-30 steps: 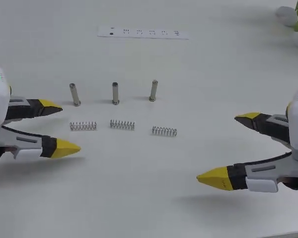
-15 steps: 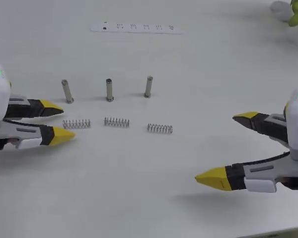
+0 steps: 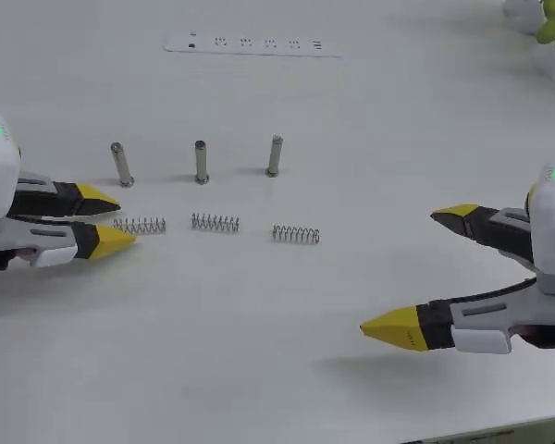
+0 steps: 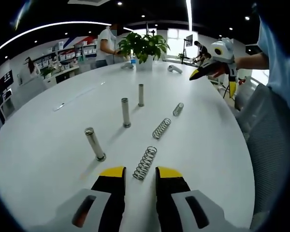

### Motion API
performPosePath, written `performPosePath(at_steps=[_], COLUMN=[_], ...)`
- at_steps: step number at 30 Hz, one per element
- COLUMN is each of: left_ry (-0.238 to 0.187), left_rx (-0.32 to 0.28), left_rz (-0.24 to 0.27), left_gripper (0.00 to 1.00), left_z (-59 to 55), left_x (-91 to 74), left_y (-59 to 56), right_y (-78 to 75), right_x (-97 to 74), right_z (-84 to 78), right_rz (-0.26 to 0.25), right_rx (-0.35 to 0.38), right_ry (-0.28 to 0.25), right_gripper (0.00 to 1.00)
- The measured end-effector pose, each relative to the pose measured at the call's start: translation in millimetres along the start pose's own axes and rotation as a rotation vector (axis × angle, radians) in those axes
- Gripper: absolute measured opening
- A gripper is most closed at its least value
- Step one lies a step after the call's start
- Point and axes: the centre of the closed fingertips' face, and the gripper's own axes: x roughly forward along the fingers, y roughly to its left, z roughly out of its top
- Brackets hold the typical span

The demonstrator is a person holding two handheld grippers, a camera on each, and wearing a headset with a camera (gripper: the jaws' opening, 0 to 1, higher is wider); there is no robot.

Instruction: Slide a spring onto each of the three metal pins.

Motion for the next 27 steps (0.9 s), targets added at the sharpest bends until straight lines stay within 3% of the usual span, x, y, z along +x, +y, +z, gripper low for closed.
performPosePath(at_steps=[27], left_ry=[0.023], left_rx=[0.061], left_rz=[-0.014], left_gripper=[0.04], left_z=[-4.8], left_x=[-0.1], left_y=[-4.0], right_y=[3.7], right_x=[1.1], right_z=[1.0], right_rz=[0.009], right_rx=[0.0], right_ry=[0.0], right_gripper=[0.99])
